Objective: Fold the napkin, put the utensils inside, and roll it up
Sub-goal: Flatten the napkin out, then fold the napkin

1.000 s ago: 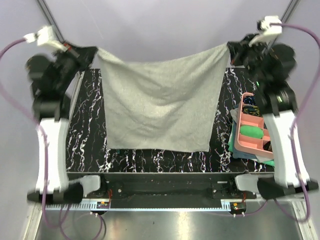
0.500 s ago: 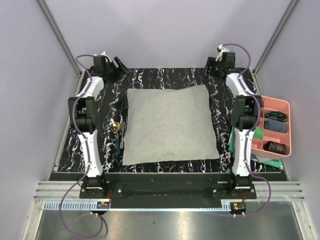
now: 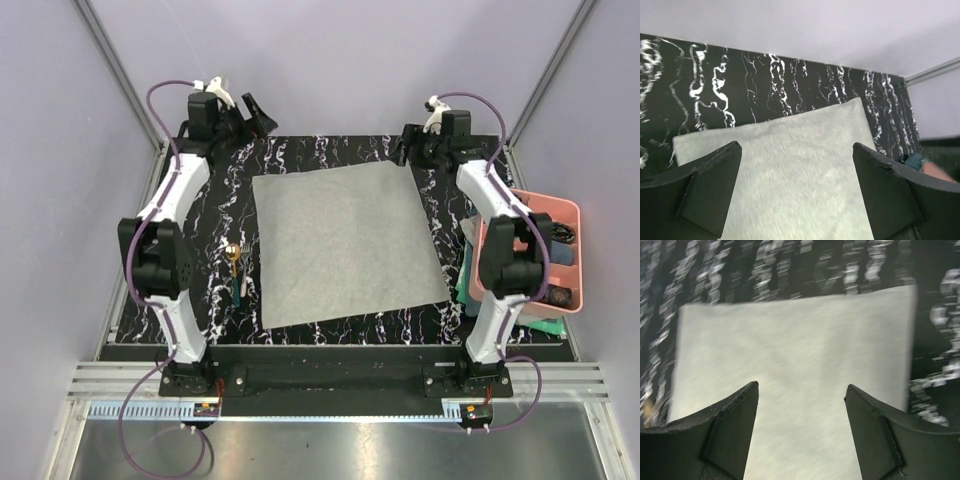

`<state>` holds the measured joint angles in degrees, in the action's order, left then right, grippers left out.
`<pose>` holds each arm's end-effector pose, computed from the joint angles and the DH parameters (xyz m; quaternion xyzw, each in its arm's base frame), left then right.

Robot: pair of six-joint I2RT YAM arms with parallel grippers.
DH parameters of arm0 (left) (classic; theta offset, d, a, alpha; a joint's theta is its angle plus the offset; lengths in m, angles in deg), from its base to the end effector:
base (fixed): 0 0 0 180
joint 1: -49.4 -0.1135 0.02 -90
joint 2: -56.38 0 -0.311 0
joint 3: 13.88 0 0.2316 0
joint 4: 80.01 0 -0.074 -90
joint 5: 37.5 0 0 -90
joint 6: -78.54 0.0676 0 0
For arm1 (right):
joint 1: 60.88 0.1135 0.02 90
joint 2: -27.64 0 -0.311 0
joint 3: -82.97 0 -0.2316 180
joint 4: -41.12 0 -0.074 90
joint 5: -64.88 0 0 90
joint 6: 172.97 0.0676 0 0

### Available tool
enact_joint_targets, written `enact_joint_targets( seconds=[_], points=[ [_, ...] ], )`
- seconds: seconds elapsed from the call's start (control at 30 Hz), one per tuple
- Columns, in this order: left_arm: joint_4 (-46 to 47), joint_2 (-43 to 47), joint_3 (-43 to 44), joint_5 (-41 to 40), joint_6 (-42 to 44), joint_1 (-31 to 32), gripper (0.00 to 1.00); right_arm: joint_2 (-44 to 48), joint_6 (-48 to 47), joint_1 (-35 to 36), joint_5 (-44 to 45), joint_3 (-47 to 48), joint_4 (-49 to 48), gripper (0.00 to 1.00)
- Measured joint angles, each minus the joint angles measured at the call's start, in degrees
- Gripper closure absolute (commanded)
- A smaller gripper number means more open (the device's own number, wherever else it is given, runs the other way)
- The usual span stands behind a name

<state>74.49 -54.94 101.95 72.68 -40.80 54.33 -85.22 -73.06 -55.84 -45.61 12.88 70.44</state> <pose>0.4885 -0.0655 0.3722 -0.0745 0.8140 -0.3023 0.4904 0.4843 0.0665 0.3148 -0.0492 0.8647 0.2162 0.4508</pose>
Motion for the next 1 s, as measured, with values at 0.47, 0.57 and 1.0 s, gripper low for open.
enact_joint_targets(
  seconds=[0.47,0.57,1.0],
  points=[
    [-16.9,40.7,-24.2,-9.5,11.8,-5.6,0.01,16.1,1.9,36.8,2.5,-22.9,-1.1,0.31],
    [-18.0,46.6,-33.2,-12.0,12.4,-9.6,0.01,14.7,2.3,45.5,3.7,-22.6,-1.0,0.36],
    [-18.9,51.7,-45.1,-10.7,11.5,-17.9,0.01,-3.1,0.9,69.9,17.4,-10.4,5.9,0.42]
  ],
)
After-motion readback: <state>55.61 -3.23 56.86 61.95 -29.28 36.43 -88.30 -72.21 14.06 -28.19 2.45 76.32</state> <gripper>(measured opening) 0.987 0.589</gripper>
